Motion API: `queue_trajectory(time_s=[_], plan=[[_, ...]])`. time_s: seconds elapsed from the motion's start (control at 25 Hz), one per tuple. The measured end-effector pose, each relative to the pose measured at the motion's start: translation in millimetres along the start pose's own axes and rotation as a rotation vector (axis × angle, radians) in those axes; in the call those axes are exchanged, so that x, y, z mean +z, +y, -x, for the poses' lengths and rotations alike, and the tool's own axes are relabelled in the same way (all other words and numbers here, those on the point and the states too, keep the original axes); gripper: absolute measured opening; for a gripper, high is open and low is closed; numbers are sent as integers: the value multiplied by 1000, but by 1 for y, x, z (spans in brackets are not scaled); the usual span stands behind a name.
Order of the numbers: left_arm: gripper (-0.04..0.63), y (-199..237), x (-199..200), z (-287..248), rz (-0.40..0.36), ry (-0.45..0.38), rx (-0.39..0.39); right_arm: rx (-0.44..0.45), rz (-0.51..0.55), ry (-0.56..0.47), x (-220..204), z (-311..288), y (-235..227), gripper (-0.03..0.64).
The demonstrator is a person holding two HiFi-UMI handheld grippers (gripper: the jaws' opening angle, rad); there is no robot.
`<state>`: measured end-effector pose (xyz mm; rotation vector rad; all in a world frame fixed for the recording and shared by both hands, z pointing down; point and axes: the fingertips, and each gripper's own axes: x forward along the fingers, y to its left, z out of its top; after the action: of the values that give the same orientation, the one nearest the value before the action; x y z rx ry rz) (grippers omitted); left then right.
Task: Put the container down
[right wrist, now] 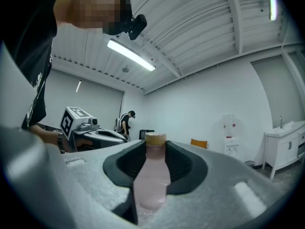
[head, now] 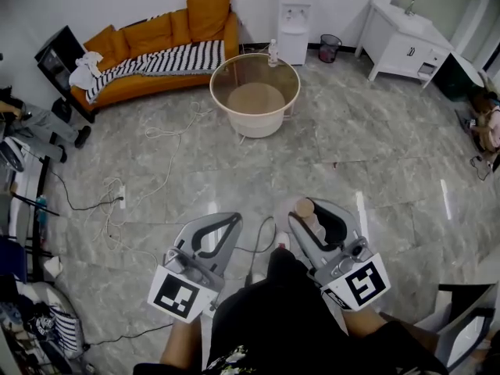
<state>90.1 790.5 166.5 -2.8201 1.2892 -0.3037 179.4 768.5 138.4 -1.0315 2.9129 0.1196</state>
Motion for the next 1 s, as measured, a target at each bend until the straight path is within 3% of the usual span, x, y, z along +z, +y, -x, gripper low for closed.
queue_trajectory(time_s=[0.32, 0.48, 0.68, 1.0], plan=[[3, 50, 21, -53, -10, -16, 53, 63, 14, -9, 0, -52, -61, 118], [3, 67, 48, -85, 1, 13, 84, 116, 16, -19, 23, -72, -100, 119], [3, 77, 60, -115, -123, -4, 73, 175, 11, -30, 20, -90, -126, 120], [3, 88, 56, -156, -140, -1, 41, 205, -7, -23, 9, -114, -155, 120]])
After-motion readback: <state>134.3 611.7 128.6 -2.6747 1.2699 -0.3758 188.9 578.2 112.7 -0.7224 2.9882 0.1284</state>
